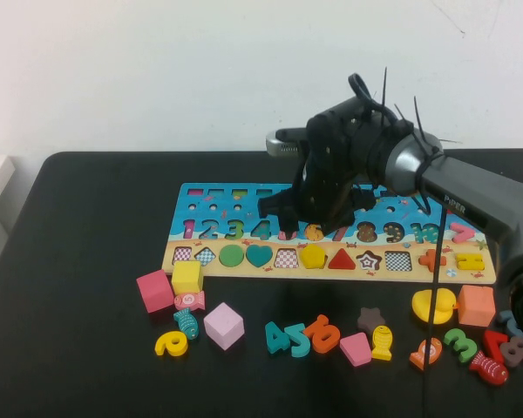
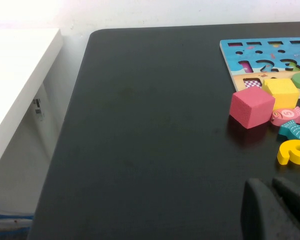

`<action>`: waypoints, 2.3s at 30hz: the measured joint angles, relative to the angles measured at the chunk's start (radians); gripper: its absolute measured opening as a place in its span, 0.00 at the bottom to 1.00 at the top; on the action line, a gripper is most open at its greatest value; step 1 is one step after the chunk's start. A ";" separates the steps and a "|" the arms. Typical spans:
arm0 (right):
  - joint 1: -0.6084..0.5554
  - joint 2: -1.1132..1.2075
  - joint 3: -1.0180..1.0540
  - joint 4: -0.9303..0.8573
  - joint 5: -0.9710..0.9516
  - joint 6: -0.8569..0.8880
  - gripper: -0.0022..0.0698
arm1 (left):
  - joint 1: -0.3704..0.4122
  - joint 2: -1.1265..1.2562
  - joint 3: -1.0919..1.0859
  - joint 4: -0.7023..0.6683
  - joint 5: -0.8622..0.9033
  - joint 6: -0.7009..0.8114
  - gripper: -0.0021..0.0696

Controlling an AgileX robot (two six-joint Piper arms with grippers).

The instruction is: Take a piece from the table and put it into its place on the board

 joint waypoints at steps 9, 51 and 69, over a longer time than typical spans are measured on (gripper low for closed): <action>0.008 0.012 -0.016 0.015 -0.002 -0.102 0.32 | 0.000 0.000 0.000 0.000 0.000 0.000 0.03; 0.021 0.056 -0.146 -0.113 0.250 -0.419 0.06 | 0.000 0.000 0.000 0.000 0.000 0.000 0.03; 0.104 -0.402 -0.146 -0.173 0.289 -0.546 0.06 | 0.000 0.000 0.000 0.000 0.000 0.000 0.03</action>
